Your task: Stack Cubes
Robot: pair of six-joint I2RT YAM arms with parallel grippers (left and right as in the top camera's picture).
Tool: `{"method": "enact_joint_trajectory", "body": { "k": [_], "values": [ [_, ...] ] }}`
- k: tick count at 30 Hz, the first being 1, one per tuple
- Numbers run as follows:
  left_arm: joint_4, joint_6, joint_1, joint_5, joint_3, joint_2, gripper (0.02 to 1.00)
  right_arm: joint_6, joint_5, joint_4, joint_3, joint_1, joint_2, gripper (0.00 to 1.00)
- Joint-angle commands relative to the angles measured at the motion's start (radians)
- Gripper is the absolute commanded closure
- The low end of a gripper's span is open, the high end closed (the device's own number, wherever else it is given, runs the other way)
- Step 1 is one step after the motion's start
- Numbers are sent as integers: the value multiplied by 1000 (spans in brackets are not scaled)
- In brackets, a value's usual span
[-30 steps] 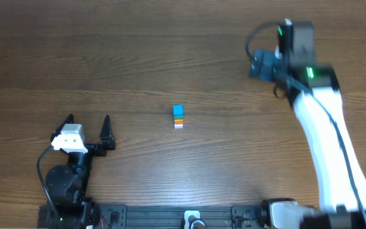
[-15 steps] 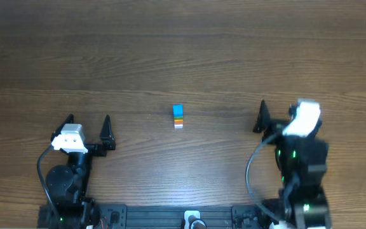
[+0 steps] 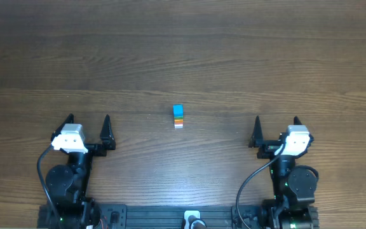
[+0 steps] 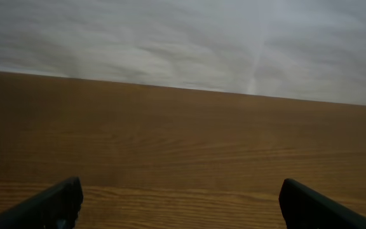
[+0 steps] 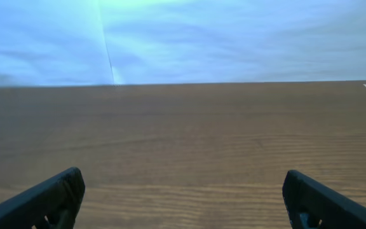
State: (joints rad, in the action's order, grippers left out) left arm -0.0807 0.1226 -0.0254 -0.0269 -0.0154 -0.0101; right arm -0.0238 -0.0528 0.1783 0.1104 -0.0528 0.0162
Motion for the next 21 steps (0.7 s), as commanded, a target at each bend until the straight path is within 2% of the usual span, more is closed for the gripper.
{"method": "enact_joint_trajectory", "body": {
  "k": [1, 21],
  "values": [
    [3, -18, 6, -6, 8, 7, 18, 33, 13, -14, -55, 7, -11, 9],
    [3, -18, 6, -6, 8, 7, 18, 33, 7, -21, -66, 8, -10, 9]
  ]
}}
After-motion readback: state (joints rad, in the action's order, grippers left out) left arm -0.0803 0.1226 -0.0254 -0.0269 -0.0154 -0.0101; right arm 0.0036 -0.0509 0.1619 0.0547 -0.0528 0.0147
